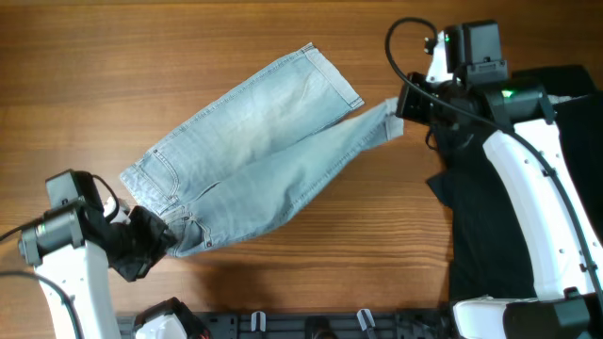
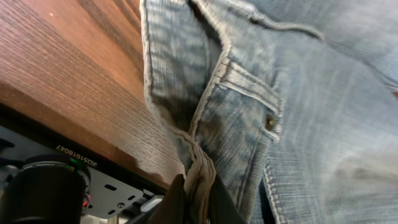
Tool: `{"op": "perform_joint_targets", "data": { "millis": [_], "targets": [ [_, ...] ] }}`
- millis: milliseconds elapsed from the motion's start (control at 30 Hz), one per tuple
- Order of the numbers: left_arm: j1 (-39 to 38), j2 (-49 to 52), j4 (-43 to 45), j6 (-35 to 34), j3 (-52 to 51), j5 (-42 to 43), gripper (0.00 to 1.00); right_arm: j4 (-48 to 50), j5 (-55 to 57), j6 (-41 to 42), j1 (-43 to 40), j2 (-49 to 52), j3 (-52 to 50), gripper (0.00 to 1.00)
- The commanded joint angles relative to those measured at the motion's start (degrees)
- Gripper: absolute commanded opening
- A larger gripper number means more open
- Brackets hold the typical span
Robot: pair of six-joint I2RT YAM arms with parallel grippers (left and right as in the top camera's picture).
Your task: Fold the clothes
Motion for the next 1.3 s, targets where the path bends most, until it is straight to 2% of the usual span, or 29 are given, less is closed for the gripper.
{"op": "perform_joint_targets", "data": {
  "millis": [0,200,367,400,667,800,1000,1033,1067,1100,1133,1267],
  "targets": [
    [0.0,-3.7,-0.9,0.7,0.6,-0.9,0.04,-3.5,4.2,-1.3,-0.5,1.8,0.2,0.05],
    [0.0,-4.9,-1.6,-1.1,-5.6,-0.8,0.04,-2.0,2.7,-1.5,-0.5,2.3,-0.3,0.06],
    [0.0,-4.5,8.3,-3.5,-6.4,-0.3,0.04,10.4,-2.6,-0.9,-0.5,5.7,-0.3,0.06],
    [0.0,-3.8,10.7,-5.7,-6.4,-2.3,0.04,13.5,-4.7,-0.7,-0.5,7.8,-0.3,0.06],
    [0.0,5.0,26.9,-8.7,-6.4,-9.6,0.04,33.2,-16.6,0.9,0.3,20.1,-0.3,0.05],
    [0.0,12.9,36.1,-8.8,-6.4,-11.0,0.04,41.9,-16.6,3.4,2.8,25.7,-0.3,0.06],
    [0.0,20.9,42.2,-9.0,-6.4,-11.9,0.08,52.2,-16.6,3.5,7.1,32.1,-0.3,0.08],
    [0.0,21.4,42.4,-9.0,-6.4,-12.0,0.08,53.5,-16.5,3.3,7.5,32.8,-0.3,0.15],
    [0.0,21.8,42.7,-9.0,-6.4,-12.2,0.09,54.8,-16.4,3.1,7.8,33.4,-0.3,0.33],
    [0.0,21.9,42.8,-9.0,-6.4,-12.5,0.09,55.7,-15.5,3.1,8.0,33.6,-0.3,0.59],
    [0.0,21.9,42.8,-9.0,-6.4,-13.0,0.10,55.8,-13.6,3.1,8.0,33.6,-0.3,0.69],
    [0.0,21.9,42.8,-9.0,-6.4,-13.2,0.19,53.2,-14.3,3.2,4.8,31.9,0.1,0.86]
  ]
}}
